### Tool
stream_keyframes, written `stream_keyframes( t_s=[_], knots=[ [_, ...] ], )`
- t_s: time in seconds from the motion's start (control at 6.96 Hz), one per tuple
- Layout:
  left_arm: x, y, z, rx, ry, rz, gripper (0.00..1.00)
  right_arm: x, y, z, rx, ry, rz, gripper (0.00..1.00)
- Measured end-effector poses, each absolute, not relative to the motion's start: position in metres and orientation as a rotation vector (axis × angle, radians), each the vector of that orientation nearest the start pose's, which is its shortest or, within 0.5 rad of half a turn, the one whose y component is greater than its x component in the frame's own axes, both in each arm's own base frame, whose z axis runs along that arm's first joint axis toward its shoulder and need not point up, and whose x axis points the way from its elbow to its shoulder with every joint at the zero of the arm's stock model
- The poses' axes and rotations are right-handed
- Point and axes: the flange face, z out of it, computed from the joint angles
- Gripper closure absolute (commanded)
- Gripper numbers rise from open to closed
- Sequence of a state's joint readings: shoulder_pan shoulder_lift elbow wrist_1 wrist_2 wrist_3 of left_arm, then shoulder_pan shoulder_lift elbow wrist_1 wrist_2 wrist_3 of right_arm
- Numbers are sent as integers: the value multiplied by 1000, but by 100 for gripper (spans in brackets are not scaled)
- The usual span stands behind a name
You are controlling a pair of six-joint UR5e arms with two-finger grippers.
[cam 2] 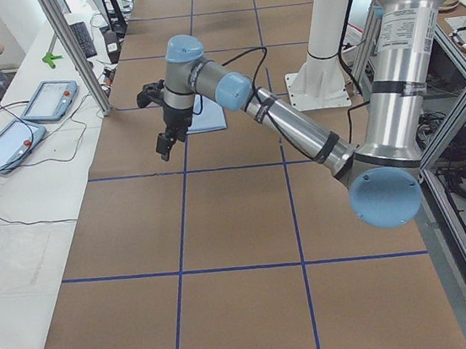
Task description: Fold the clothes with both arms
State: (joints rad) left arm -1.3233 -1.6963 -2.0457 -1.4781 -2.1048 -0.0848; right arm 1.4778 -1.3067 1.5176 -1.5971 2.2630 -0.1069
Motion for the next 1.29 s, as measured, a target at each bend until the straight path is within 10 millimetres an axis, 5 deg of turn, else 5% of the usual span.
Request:
stream_keyframes(
  t_s=[0.14, 0.29, 0.72, 1.29],
  knots=[
    [20, -511, 436, 326, 592, 233, 0, 24, -568, 599, 182, -696, -245, 0],
    [-7, -509, 473, 278, 602, 181, 0, 29, -540, 629, 196, -695, -245, 0],
    [-41, -460, 565, 199, 687, 170, 0, 31, -499, 664, 169, -740, -238, 0],
    [-39, -459, 582, 199, 698, 168, 0, 18, -488, 652, 218, -774, -287, 0]
  ],
)
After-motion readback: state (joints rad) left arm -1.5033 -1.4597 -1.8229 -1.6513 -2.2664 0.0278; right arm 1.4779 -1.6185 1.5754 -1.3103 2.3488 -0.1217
